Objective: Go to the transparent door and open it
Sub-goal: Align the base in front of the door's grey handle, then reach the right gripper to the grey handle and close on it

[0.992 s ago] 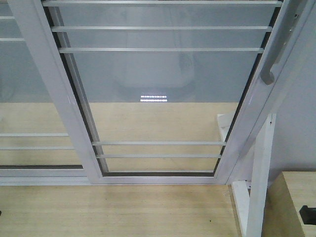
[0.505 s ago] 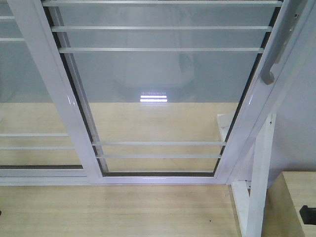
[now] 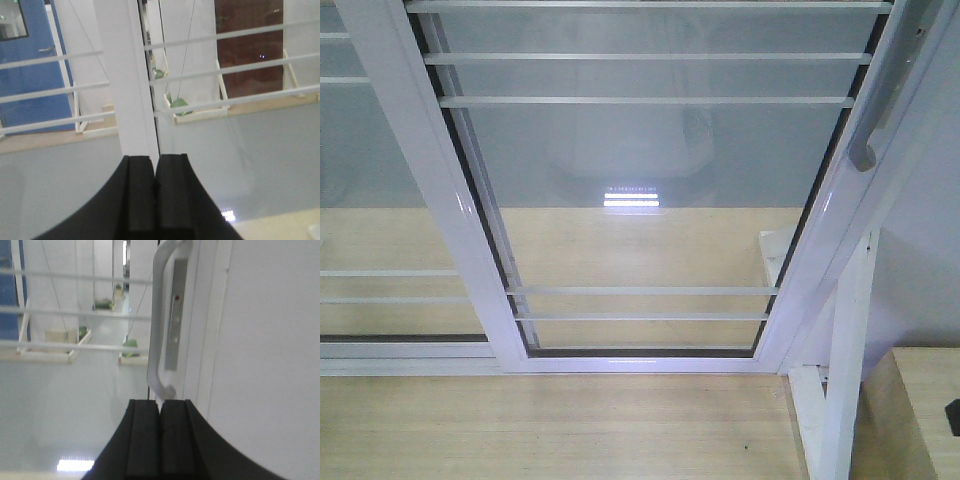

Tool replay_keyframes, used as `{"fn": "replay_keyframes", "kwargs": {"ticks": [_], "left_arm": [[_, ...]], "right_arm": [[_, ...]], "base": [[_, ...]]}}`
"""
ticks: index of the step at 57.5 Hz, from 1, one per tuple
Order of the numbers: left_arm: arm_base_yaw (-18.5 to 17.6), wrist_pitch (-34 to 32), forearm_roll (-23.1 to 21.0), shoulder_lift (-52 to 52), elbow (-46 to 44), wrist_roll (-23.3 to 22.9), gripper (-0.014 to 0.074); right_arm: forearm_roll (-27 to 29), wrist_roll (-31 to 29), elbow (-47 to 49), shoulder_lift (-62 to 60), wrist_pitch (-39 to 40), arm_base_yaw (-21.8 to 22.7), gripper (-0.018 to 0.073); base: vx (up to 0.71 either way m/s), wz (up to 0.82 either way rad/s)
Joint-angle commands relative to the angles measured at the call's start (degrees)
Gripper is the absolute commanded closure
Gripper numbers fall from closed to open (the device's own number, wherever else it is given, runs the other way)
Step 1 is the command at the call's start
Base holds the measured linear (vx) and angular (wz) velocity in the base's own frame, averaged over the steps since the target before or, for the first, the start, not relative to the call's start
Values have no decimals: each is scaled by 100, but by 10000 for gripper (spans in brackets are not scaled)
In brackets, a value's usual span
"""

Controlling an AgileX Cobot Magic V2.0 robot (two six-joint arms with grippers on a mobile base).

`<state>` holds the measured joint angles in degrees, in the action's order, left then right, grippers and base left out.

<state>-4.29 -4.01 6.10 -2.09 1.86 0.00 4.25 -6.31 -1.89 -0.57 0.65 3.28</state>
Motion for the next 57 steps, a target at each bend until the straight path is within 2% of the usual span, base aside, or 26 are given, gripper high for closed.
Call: {"fn": "replay_keyframes", "kwargs": {"ticks": [1,5,10,18,22,29,35,43,49,57], "left_arm": [[-31,-1070,-48,-99,-163,-192,603],[-31,-1048,-48,-99,-544,-198,603],[-31,-847,-48,-189,-1206,-180,603],[-31,-278,-20,-929,-2547,-180,603],[-31,-182,12,-1518,-3142,-180,603],[-31,-269,0,-2631,-3845,-185,603],[-31,-536,0,-3414,-3988,-191,601],[-31,-613,0,-4141,-3974,-191,578],[-31,-596,0,-4487,-3974,-191,522],[-31,-557,0,-4780,-3972,-191,404]], "right_arm": [[199,250,152,104,1183,24,565],[251,270,537,104,1066,24,565],[167,214,1318,251,465,24,565],[62,115,2760,1054,-433,24,564],[-33,110,3290,1622,-500,24,564],[-176,110,3791,2692,-178,24,564],[-106,142,3859,3483,245,24,559],[94,142,3876,4248,349,24,519],[375,142,3876,4573,343,24,445],[384,119,3876,4887,353,24,284]], "base": [[0,0],[0,0],[0,0],[0,0],[0,0],[0,0],[0,0],[0,0],[0,0],[0,0]]}}
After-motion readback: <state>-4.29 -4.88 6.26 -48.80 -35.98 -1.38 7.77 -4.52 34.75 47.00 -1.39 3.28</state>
